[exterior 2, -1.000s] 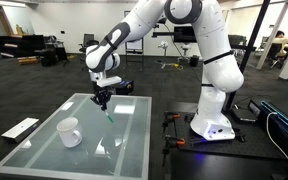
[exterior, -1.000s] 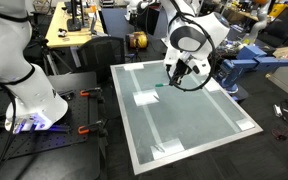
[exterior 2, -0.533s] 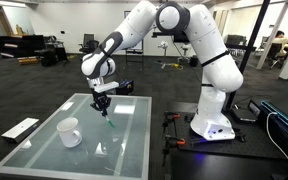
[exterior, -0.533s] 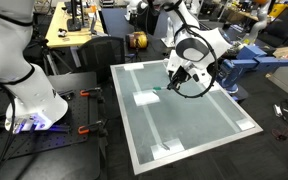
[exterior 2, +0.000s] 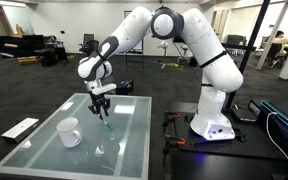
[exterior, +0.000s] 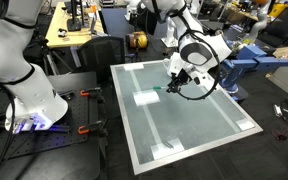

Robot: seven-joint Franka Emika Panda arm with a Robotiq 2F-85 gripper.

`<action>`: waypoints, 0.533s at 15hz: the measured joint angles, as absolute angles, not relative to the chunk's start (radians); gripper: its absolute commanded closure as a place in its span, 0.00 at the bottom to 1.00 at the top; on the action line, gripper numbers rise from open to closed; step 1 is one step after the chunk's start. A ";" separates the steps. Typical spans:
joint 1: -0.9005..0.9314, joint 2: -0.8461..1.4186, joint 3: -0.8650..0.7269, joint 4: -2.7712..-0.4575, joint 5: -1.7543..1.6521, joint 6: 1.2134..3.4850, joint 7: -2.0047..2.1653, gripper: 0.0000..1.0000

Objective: Take the green pen out of the white mug and place it on the table

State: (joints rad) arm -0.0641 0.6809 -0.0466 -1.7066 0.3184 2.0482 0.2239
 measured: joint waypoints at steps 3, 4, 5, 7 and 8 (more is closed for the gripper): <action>-0.063 0.667 -0.047 -1.698 0.318 2.049 0.224 0.03; -0.062 0.658 -0.047 -1.698 0.318 2.049 0.225 0.00; -0.060 0.647 -0.047 -1.699 0.318 2.049 0.226 0.00; -0.057 0.622 -0.047 -1.702 0.317 2.050 0.227 0.00; -0.054 0.609 -0.047 -1.705 0.316 2.052 0.227 0.00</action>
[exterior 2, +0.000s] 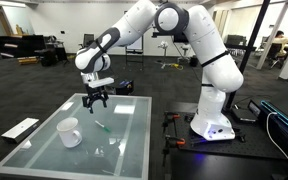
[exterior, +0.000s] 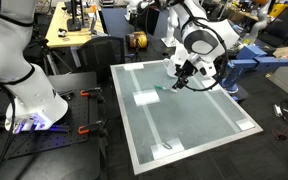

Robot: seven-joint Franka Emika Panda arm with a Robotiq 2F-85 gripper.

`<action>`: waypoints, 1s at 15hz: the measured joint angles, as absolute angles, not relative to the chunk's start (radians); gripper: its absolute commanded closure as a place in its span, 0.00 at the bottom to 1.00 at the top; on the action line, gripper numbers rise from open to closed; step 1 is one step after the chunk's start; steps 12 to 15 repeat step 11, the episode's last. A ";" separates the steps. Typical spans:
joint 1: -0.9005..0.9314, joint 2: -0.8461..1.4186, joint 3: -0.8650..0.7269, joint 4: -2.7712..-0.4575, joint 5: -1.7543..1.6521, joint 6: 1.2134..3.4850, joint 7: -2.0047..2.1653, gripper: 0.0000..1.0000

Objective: Take the green pen out of the white mug and place it on the table

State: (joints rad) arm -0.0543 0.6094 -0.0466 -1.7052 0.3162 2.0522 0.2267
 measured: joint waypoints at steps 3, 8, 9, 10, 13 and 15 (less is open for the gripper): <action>-0.045 0.567 -0.047 -1.728 0.313 2.063 0.227 0.00; -0.031 0.503 -0.046 -1.780 0.313 2.087 0.227 0.00; -0.030 0.496 -0.046 -1.787 0.313 2.089 0.227 0.00; -0.030 0.491 -0.046 -1.794 0.313 2.091 0.227 0.00; -0.030 0.489 -0.047 -1.797 0.313 2.094 0.227 0.00; -0.030 0.489 -0.047 -1.797 0.313 2.094 0.227 0.00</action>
